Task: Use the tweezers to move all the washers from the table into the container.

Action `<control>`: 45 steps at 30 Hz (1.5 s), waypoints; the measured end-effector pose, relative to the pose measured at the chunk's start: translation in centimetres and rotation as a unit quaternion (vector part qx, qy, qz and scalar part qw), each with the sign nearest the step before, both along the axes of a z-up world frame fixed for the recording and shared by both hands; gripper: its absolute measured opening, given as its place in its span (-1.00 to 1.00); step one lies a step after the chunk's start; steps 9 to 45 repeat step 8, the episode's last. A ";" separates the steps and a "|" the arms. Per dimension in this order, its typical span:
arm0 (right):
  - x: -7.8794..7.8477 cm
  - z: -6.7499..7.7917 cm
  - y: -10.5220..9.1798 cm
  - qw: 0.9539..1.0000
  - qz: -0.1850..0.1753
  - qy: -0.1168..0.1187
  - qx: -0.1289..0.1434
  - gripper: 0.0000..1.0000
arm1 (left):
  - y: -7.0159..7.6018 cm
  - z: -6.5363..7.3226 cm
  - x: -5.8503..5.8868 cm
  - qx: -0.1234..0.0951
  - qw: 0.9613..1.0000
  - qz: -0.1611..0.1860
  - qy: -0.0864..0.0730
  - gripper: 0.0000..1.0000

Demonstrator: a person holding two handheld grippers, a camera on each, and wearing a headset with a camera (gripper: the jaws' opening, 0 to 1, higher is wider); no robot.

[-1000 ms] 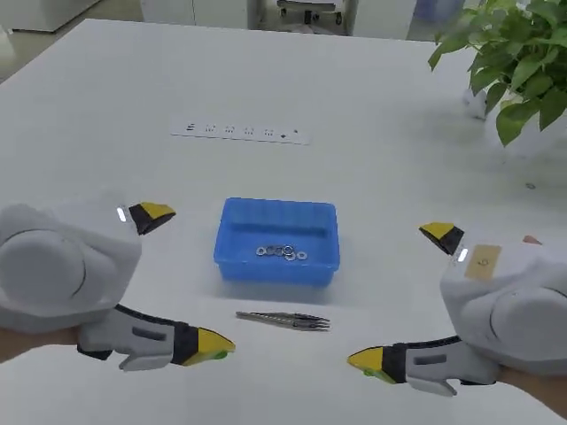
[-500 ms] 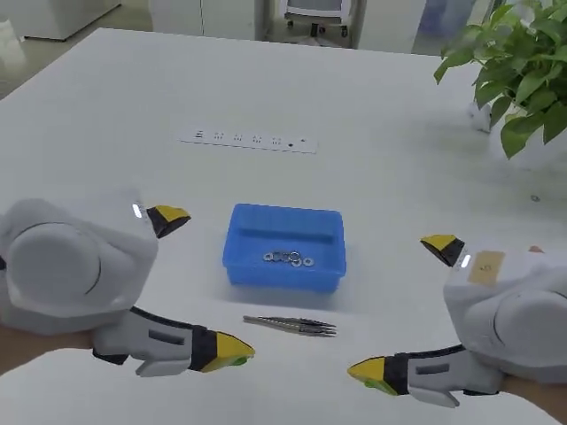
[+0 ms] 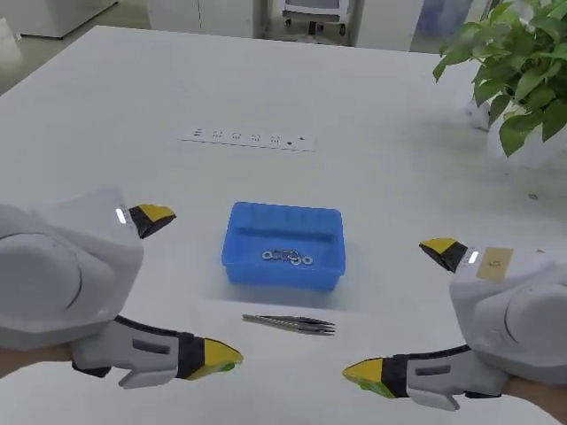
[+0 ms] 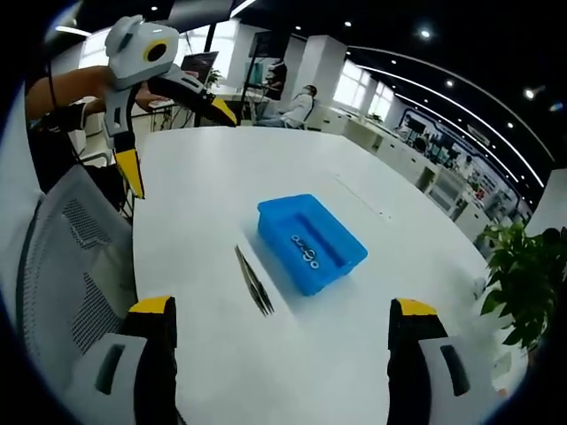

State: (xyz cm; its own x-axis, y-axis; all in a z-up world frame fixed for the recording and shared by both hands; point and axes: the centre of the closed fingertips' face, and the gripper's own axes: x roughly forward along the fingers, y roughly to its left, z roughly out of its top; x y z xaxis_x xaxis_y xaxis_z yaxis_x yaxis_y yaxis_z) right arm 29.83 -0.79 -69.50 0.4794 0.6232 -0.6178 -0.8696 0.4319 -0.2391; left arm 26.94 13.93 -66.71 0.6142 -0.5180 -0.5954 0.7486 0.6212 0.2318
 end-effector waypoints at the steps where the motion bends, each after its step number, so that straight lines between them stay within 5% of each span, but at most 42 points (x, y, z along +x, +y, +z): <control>1: -0.1 0.1 0.1 1.000 0.001 -0.001 0.002 1.00 | 0.0 -0.2 -0.2 0.000 1.000 0.005 0.001 0.98; 5: -0.2 -0.3 0.1 1.000 0.007 0.001 -0.008 1.00 | -0.6 -0.4 -0.8 -0.019 1.000 0.009 0.009 0.97; 8: -0.3 -0.5 -0.1 1.000 0.008 0.001 -0.014 1.00 | -0.3 -0.8 -1.0 -0.006 1.000 0.010 0.013 0.96; 45: -0.3 -0.5 -0.1 1.000 0.008 0.001 -0.014 1.00 | -0.3 -0.8 -1.0 -0.006 1.000 0.010 0.013 0.96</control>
